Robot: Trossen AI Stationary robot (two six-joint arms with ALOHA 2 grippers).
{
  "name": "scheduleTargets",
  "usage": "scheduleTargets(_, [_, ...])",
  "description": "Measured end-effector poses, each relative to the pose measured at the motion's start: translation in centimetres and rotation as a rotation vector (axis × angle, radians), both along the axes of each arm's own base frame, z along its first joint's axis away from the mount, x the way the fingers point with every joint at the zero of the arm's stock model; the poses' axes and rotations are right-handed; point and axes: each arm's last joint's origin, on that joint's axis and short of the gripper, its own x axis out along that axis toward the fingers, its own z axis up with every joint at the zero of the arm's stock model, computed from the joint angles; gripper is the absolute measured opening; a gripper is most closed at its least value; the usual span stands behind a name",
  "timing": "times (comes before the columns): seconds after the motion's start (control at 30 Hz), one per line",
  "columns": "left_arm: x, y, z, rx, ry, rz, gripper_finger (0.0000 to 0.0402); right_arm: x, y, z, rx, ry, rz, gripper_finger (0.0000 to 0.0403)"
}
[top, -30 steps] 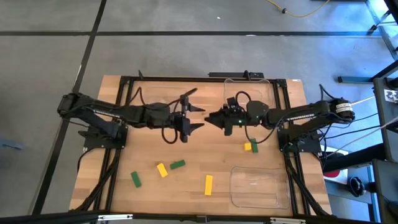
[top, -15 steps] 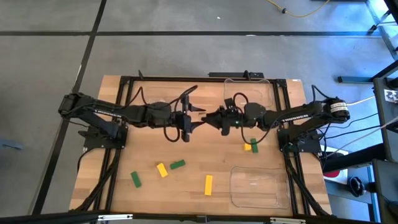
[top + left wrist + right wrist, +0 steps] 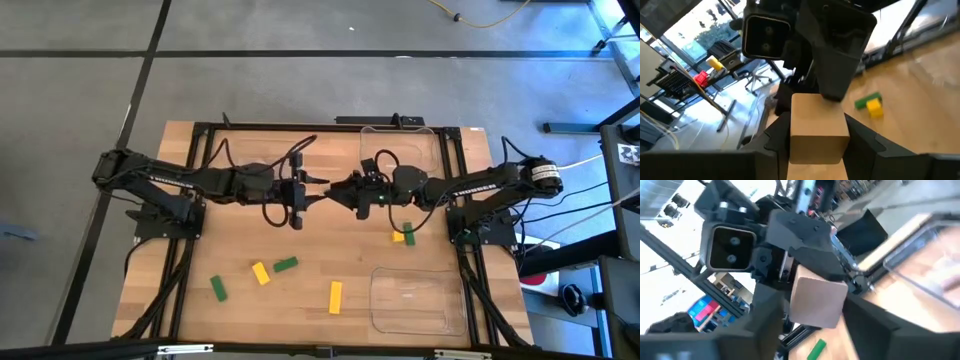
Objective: Sort & place blocks by color
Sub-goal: Put the brown block into the top left transparent bin
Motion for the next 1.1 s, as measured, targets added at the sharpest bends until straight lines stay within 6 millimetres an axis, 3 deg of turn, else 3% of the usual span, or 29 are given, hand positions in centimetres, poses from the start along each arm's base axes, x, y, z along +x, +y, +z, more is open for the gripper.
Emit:
scheduleTargets(0.2, [-2.5, 1.5, 0.3, -0.063, 0.122, 0.055, 0.0122, -1.7, -1.1, 1.3, -0.075, 0.054, -0.042, 0.0315])
scheduleTargets(0.37, [-6.3, 3.0, 1.8, -0.190, 0.141, 0.144, 0.0122, -4.0, -2.2, 2.1, -0.122, 0.168, -0.084, 0.0327])
scheduleTargets(0.57, [-11.1, 4.4, 3.9, -0.331, -0.051, 0.174, 0.0122, -6.3, -2.4, 3.9, -0.225, 0.153, -0.137, 0.0329])
scheduleTargets(0.8, [-14.8, 4.4, 0.7, -0.558, -0.305, 0.030, 0.0122, -8.1, -2.2, 5.7, -0.449, 0.078, -0.136, 0.0330])
scheduleTargets(0.9, [-15.4, 4.3, -0.5, -0.612, -0.323, 0.027, 0.0122, -8.2, -2.1, 5.8, -0.508, 0.069, -0.106, 0.0330])
scheduleTargets(1.1, [-15.6, 4.3, -0.7, -0.627, -0.328, 0.047, 0.0122, -8.1, -2.1, 5.7, -0.578, 0.081, -0.109, 0.0330])
